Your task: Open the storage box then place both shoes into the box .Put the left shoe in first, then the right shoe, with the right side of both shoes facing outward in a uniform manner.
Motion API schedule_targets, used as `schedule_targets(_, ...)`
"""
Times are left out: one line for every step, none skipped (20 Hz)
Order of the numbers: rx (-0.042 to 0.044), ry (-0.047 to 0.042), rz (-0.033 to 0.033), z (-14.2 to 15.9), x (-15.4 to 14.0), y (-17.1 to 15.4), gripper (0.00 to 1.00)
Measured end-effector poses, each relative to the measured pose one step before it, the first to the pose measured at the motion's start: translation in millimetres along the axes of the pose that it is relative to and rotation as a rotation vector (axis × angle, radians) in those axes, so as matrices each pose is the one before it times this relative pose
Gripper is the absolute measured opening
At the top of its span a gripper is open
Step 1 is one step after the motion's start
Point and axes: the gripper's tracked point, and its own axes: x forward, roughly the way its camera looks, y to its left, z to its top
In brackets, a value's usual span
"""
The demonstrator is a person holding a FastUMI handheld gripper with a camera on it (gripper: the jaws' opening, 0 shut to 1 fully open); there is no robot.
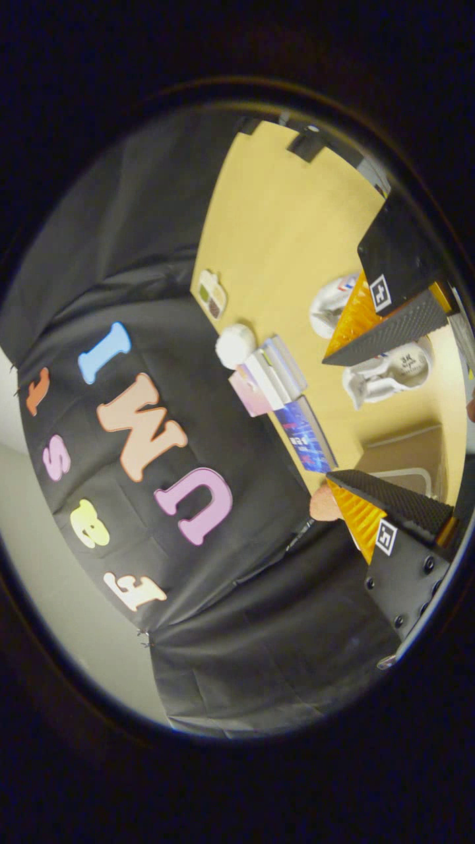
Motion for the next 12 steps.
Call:
schedule_targets(0.05498, 0.04025, 0.0231, -17.06, 3.46, 3.07, 0.97)
schedule_targets(0.06394, 0.03688, 0.02497, -16.08, 2.62, 2.49, 0.97)
schedule_targets(0.06834, 0.03707, 0.02457, -15.44, 4.04, 4.49, 0.97)
schedule_targets(0.06766, 0.03783, 0.02272, -15.94, 4.08, 1.9, 0.98)
schedule_targets(0.07064, 0.03764, 0.02302, -14.32, 4.03, 2.72, 0.98)
schedule_targets(0.07164, 0.03776, 0.03382, -13.71, 3.76, 5.67, 0.98)
schedule_targets(0.06708, 0.03234, 0.02309, -11.07, 6.68, 2.6, 0.99)
schedule_targets(0.0564, 0.02481, 0.01035, -10.04, 9.57, -3.31, 0.99)
schedule_targets(0.04198, 0.02405, 0.00309, -10.24, 7.21, -4.31, 0.98)
schedule_targets(0.03296, 0.02285, -0.00073, -11.18, 4.28, -6.84, 0.98)
schedule_targets(0.03102, 0.02236, -0.00227, -8.85, 4.69, -6.04, 0.98)
schedule_targets(0.03234, 0.02081, 0.00111, -8.96, 4.54, -6.89, 0.98)
